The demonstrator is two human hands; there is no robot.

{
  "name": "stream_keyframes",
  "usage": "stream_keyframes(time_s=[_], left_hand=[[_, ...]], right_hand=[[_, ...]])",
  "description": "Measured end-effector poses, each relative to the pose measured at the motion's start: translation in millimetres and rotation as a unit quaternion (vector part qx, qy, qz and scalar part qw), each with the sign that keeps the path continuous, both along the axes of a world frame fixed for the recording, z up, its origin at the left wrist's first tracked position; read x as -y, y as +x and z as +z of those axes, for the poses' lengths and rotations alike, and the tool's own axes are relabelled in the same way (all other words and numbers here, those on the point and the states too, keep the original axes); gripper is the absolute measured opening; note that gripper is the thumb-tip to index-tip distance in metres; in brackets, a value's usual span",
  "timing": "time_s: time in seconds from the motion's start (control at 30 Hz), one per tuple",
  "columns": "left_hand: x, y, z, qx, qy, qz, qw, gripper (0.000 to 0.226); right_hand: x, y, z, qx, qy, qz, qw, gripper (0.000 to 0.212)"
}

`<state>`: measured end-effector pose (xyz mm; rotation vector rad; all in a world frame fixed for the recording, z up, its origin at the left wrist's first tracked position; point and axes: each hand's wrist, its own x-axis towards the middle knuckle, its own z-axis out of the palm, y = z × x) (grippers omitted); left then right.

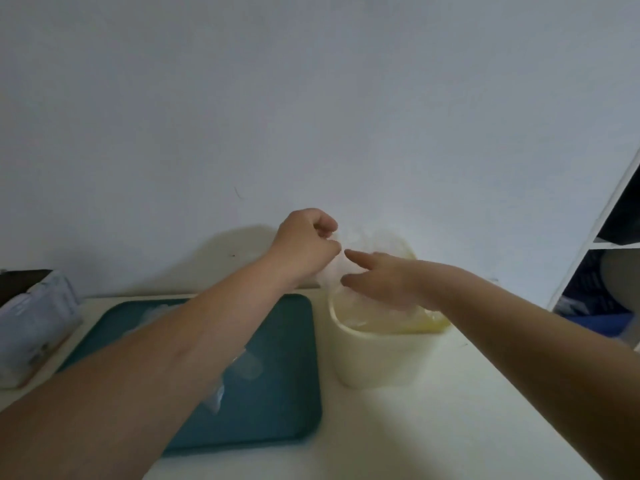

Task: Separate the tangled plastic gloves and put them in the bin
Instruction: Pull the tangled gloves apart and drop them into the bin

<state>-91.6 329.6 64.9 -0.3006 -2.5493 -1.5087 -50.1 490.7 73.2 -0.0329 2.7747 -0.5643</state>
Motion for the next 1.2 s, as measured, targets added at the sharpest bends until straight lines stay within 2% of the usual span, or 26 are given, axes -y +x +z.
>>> stream_keyframes(time_s=[0.07, 0.13, 0.27, 0.4, 0.5, 0.57, 0.63, 0.7, 0.8, 0.87, 0.93, 1.03, 1.2], left_hand=[[10, 7, -4, -0.008, -0.044, -0.025, 0.999, 0.018], [16, 10, -9, -0.003, -0.058, -0.036, 0.998, 0.016], [23, 11, -14, -0.009, -0.039, -0.032, 0.999, 0.011], [23, 17, -19, -0.016, -0.047, -0.069, 0.996, 0.010], [22, 26, -24, -0.015, -0.136, -0.105, 0.985, 0.011], [22, 31, -28, -0.008, -0.205, -0.132, 0.970, 0.027], [23, 34, -28, 0.002, -0.239, -0.150, 0.959, 0.046], [25, 41, -24, 0.008, -0.249, -0.157, 0.956, 0.052], [35, 48, -19, -0.037, -0.187, -0.150, 0.970, 0.043], [49, 50, -18, -0.079, -0.124, -0.116, 0.982, 0.031], [72, 51, -20, -0.097, -0.106, -0.078, 0.986, 0.023], [121, 52, -34, -0.075, -0.136, -0.026, 0.988, 0.023], [202, 56, -81, 0.063, -0.251, 0.081, 0.963, 0.022]], right_hand=[[4, -4, -13, 0.021, 0.100, 0.035, 0.994, 0.084], [7, -10, -20, 0.032, 0.134, 0.052, 0.989, 0.088], [4, -24, -22, 0.055, 0.115, 0.075, 0.989, 0.083], [16, -26, -33, 0.058, 0.206, 0.100, 0.972, 0.065], [27, -23, -42, 0.071, 0.270, 0.109, 0.954, 0.060], [30, -15, -34, 0.074, 0.280, 0.109, 0.951, 0.060], [34, 1, -9, 0.052, 0.247, 0.103, 0.962, 0.055], [33, 15, 17, 0.010, 0.192, 0.076, 0.978, 0.052], [32, 32, 42, -0.089, 0.142, 0.044, 0.985, 0.054], [44, 38, 46, -0.200, 0.070, 0.033, 0.977, 0.046], [69, 44, 41, -0.270, -0.022, 0.052, 0.961, 0.037], [121, 44, 15, -0.258, -0.144, 0.103, 0.950, 0.034], [181, 21, -67, -0.153, -0.138, 0.116, 0.972, 0.042]])
